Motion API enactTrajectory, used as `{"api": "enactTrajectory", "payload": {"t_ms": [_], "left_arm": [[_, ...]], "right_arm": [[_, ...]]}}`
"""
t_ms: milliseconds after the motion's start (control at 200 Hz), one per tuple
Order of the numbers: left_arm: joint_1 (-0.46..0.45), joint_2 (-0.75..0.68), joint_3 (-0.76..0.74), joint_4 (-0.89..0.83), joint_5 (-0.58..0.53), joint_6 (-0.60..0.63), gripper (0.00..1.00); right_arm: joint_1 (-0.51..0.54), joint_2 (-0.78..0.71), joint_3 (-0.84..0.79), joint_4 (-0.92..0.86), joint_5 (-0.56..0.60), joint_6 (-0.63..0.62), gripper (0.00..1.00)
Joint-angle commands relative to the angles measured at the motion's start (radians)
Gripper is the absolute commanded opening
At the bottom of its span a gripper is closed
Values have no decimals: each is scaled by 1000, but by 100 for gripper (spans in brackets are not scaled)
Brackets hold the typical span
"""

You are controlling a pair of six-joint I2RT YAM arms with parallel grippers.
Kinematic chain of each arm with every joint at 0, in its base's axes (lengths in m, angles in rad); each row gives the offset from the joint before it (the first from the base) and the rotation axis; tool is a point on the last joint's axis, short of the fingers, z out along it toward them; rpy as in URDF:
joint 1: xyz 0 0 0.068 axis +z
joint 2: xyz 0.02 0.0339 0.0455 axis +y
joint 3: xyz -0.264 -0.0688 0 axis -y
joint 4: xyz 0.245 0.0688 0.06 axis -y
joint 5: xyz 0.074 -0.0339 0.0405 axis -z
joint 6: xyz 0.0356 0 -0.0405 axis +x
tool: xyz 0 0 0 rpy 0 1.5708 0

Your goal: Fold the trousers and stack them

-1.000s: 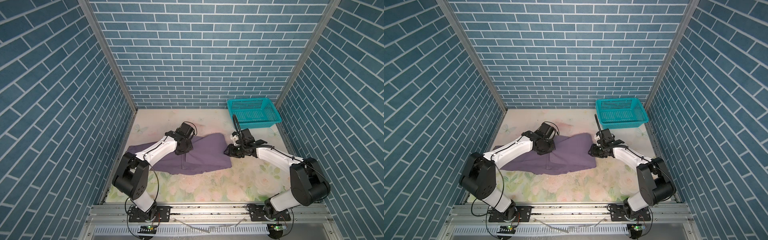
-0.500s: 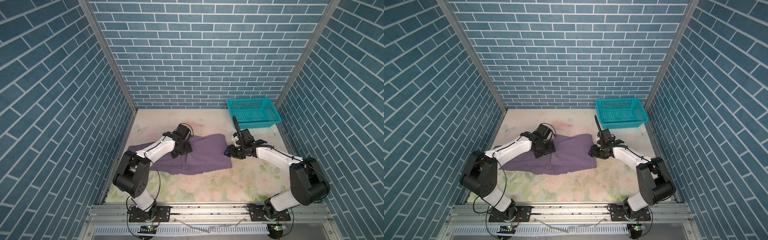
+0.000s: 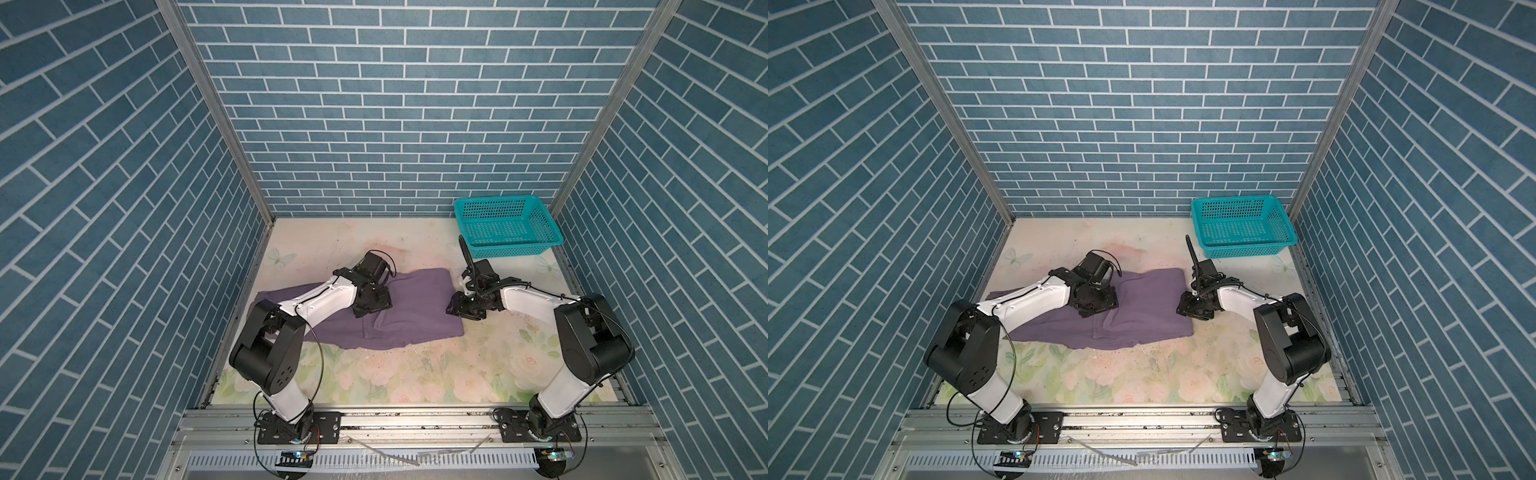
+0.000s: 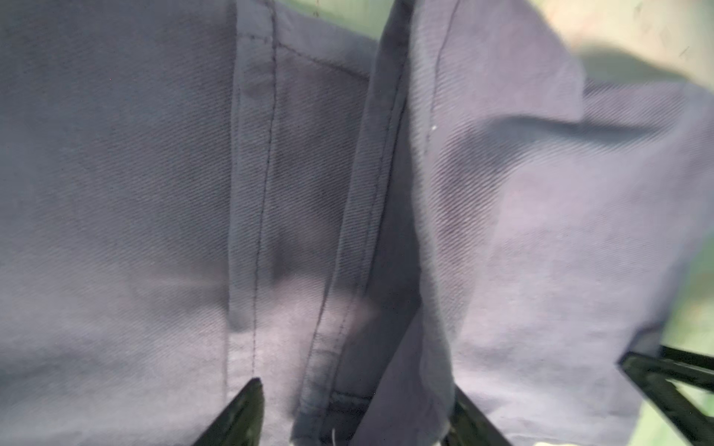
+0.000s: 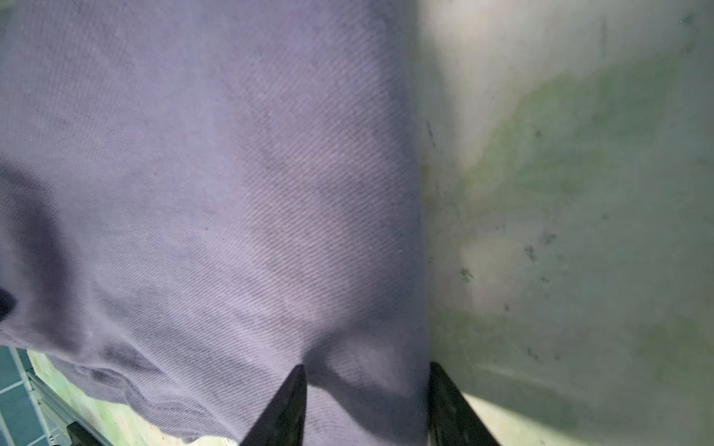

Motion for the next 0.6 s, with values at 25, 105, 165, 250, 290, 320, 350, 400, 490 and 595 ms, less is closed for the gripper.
{"api": "enactTrajectory", "payload": {"t_ms": [25,105,165,250,290,320,350,400,490,595], "left_arm": [[-2,10,-32,-18,-13,13,74],[-1,14,-43,-14,-14,16,74],[-1,26,-47,-7,-15,16,74],[-1,45,-41,3,-16,14,73],[-1,54,-35,3,-15,14,72],[-1,58,-29,-2,-15,14,72],[0,61,-20,-7,-21,17,72],[1,62,-5,-27,-34,24,72],[13,53,22,-71,-65,34,72],[49,32,49,-100,-88,33,73]], "right_arm": [[-16,-14,6,-4,-20,24,46],[-28,-24,-7,-14,-34,23,25],[-39,-34,-16,-26,-50,23,10],[-57,-58,-29,-74,-57,21,0],[-70,-79,-39,-96,-56,22,0],[-79,-99,-48,-114,-54,22,0],[-88,-119,-58,-130,-49,20,0],[-105,-151,-74,-151,-40,18,0],[-128,-189,-103,-176,-22,11,0],[-140,-184,-133,-175,-13,9,0]]}}
